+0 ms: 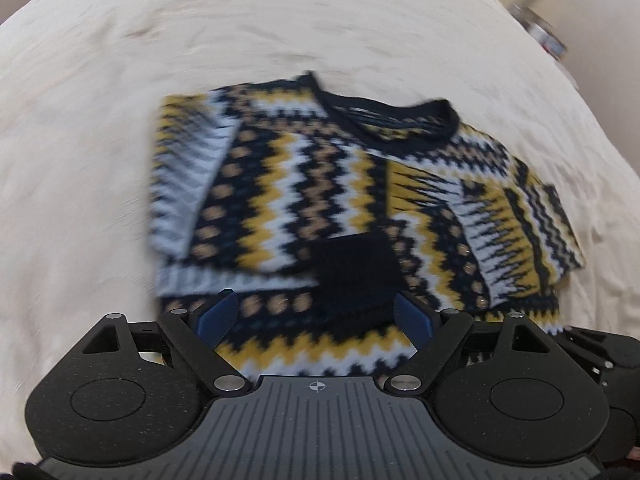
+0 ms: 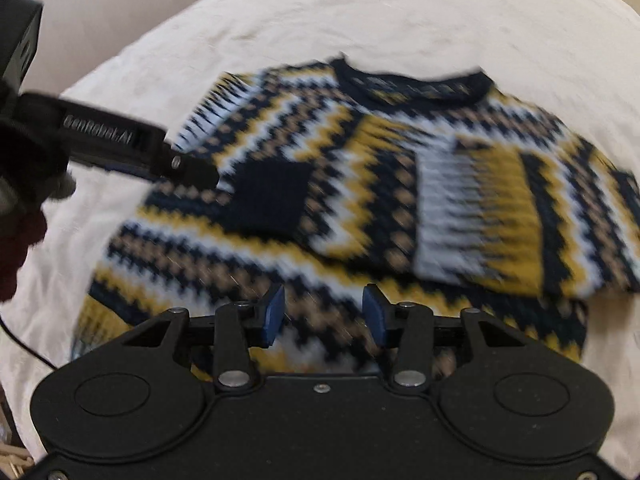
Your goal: Fold small clothes
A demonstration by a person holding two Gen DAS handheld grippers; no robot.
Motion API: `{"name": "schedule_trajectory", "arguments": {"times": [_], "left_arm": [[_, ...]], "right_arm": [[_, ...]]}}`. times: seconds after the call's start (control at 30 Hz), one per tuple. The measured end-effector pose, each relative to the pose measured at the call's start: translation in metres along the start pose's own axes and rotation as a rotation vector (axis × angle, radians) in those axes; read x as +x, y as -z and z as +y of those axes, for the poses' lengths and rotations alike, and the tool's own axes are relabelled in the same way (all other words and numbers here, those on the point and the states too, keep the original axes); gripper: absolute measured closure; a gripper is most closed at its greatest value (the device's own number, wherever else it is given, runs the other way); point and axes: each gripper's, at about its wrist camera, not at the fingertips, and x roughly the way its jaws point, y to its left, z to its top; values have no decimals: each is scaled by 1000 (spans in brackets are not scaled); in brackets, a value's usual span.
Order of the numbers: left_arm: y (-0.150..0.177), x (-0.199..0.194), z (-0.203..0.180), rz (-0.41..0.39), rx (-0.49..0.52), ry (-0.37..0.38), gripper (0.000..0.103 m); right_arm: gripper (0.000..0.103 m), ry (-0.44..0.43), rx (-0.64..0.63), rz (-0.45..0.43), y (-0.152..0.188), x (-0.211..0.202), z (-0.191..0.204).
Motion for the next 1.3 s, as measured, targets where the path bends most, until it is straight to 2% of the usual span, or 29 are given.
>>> {"name": "schedule_trajectory", "arguments": {"times": [0.1, 0.17, 0.27, 0.33, 0.43, 0.47, 0.5, 0.63, 0.77, 0.9, 1.0, 1.1, 1.3], "left_arm": [[-2, 17, -13, -1, 33, 6, 28], [-3, 28, -17, 11, 22, 4, 31], [-3, 41, -19, 44, -10, 16, 45], [-1, 48, -21, 63, -29, 22, 48], [3, 49, -21, 38, -47, -7, 72], [2, 48, -20, 28, -57, -9, 93], [2, 46, -18, 16, -64, -3, 96], [-2, 15, -28, -91, -14, 1, 96], [-17, -30, -42, -210, 51, 40, 97], [-39, -69, -37, -310, 23, 77, 97], [-50, -85, -28, -367, 25, 43, 97], [-55, -85, -14, -375, 21, -16, 97], [-56, -46, 18, -258, -8, -110, 96]], "right_arm": [[50, 14, 17, 14, 9, 0, -8], [50, 15, 27, 20, 13, 1, -10], [49, 15, 42, 30, 17, 4, -13], [49, 13, 52, 32, 19, 6, -13], [49, 8, 69, 36, 20, 8, -15], [49, 8, 73, 36, 20, 8, -15], [49, 7, 79, 37, 20, 8, -15], [49, 8, 98, 35, 20, 6, -16], [49, 11, 121, 33, 24, 3, -17], [49, 14, 139, 29, 27, -2, -17], [49, 18, 155, 26, 29, -3, -19], [49, 23, 172, 26, 29, -3, -22], [49, 35, 181, 22, 26, -4, -25]]}}
